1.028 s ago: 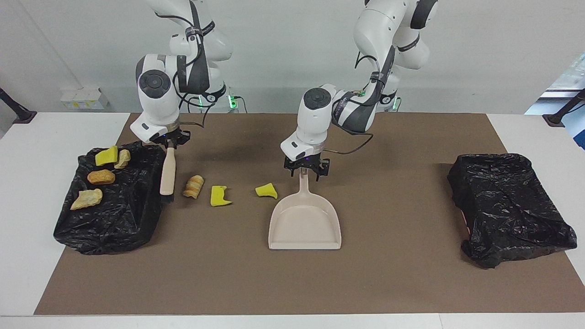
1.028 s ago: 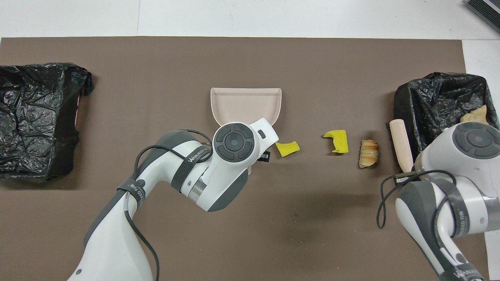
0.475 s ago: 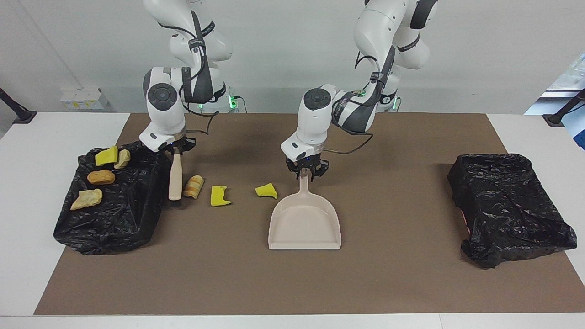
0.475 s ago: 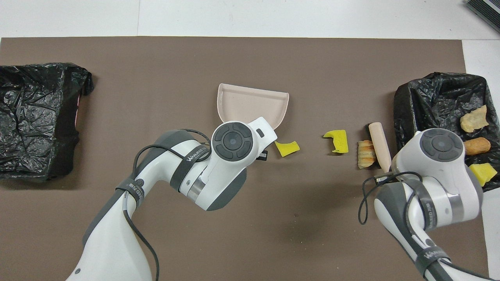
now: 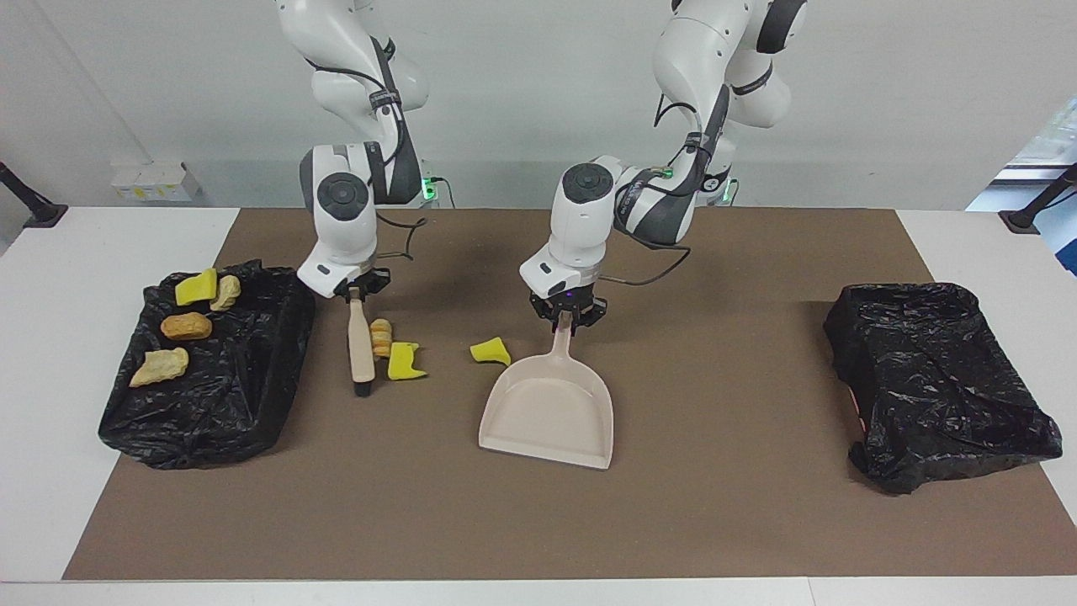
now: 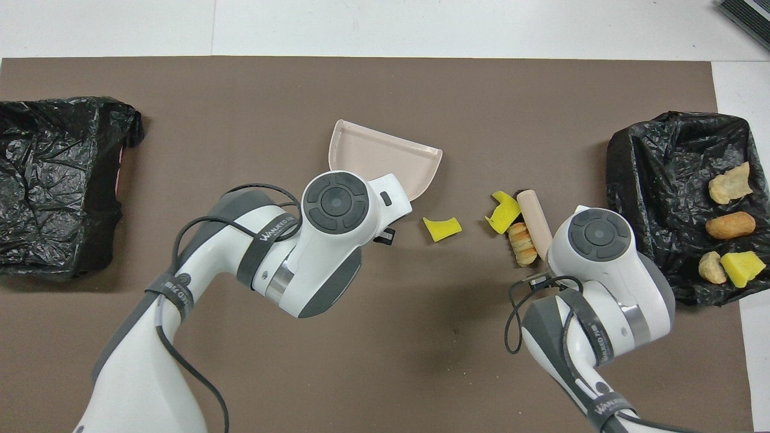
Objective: Sweep and dump trash in bin
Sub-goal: 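Sweep the bread and sponge pieces toward the dustpan with the right gripper, then push the remaining pieces onto the dustpan with the brush in the right gripper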
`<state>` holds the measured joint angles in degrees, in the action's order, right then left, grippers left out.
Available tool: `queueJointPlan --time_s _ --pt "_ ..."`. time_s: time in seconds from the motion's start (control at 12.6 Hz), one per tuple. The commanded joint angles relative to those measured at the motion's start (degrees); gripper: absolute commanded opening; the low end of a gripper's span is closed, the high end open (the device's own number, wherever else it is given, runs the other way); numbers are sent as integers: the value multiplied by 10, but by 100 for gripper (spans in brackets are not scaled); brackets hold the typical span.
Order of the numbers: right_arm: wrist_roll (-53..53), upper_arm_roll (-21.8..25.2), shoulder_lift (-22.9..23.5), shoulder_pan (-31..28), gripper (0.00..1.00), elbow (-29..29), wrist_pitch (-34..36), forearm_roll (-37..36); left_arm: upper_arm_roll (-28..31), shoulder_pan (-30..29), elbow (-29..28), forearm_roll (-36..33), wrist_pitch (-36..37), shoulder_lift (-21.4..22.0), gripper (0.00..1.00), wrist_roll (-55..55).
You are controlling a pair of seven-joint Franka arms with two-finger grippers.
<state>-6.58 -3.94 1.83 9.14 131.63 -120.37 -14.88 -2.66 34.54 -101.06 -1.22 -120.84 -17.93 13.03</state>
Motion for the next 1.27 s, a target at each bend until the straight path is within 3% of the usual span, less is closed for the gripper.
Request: queueJointPlan --time_s 0.0,0.4,0.87,1.19 --pt "-8 -4 16 24 0 -5 -10 30 -2 -16 -8 -50 69 40 0 -94" --pt "-84 -4 23 87 0 -6 -14 61 0 -33 -14 -74 136 55 0 -300" --pt "-86 -5 25 93 0 -8 -14 78 0 -67 -49 -83 128 69 0 -518" --pt "-103 -5 27 102 0 -8 -24 81 -1 -62 -126 -148 108 113 0 -538"
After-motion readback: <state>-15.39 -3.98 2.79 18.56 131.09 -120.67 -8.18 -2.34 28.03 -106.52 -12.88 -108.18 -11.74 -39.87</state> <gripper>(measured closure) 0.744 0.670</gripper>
